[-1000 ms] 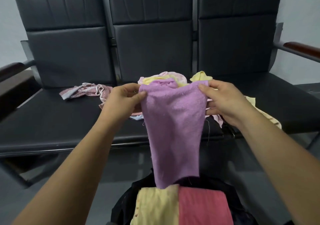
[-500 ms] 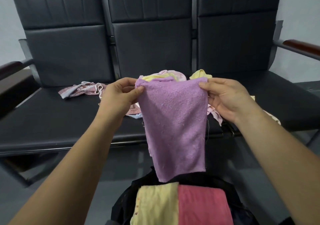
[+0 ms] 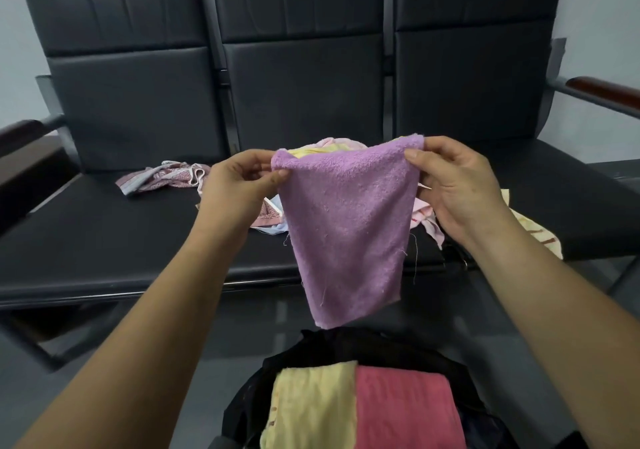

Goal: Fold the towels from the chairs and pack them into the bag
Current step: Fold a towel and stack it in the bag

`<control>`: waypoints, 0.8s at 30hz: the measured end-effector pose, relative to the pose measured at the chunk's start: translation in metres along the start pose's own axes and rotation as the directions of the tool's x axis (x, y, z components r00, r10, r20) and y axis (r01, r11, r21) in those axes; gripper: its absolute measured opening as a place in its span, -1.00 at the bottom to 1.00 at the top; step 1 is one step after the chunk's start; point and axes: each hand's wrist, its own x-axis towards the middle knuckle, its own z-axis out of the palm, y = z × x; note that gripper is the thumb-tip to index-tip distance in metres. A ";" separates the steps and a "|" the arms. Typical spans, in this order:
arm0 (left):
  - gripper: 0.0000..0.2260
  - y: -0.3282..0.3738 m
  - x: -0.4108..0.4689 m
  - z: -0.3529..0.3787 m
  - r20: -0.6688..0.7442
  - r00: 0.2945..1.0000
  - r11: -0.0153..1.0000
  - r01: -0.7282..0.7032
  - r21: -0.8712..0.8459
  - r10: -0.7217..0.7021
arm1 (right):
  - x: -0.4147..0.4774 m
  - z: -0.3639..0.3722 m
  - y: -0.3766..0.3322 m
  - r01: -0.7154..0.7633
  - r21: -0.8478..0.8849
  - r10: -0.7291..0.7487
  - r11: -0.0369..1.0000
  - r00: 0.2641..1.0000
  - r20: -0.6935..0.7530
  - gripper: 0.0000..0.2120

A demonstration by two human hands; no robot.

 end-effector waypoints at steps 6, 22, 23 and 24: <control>-0.86 0.010 -0.011 0.018 0.164 0.986 0.988 -0.018 -0.152 0.043 | -0.009 0.013 0.008 0.072 -0.213 0.020 0.974 0.916 0.401 -0.20; -0.72 0.003 -0.031 0.032 0.514 0.786 0.897 0.436 -0.068 -0.343 | -0.010 0.024 0.014 -0.196 0.161 0.191 0.967 0.980 0.048 -0.38; -0.69 0.004 -0.031 0.032 0.504 0.796 0.877 0.460 -0.143 -0.335 | -0.008 0.021 0.014 -0.254 0.212 0.244 0.944 0.967 0.071 -0.45; -0.67 0.004 -0.029 0.033 0.480 0.812 0.848 0.480 -0.224 -0.333 | -0.008 0.017 0.012 -0.325 0.287 0.309 0.901 0.946 0.099 -0.50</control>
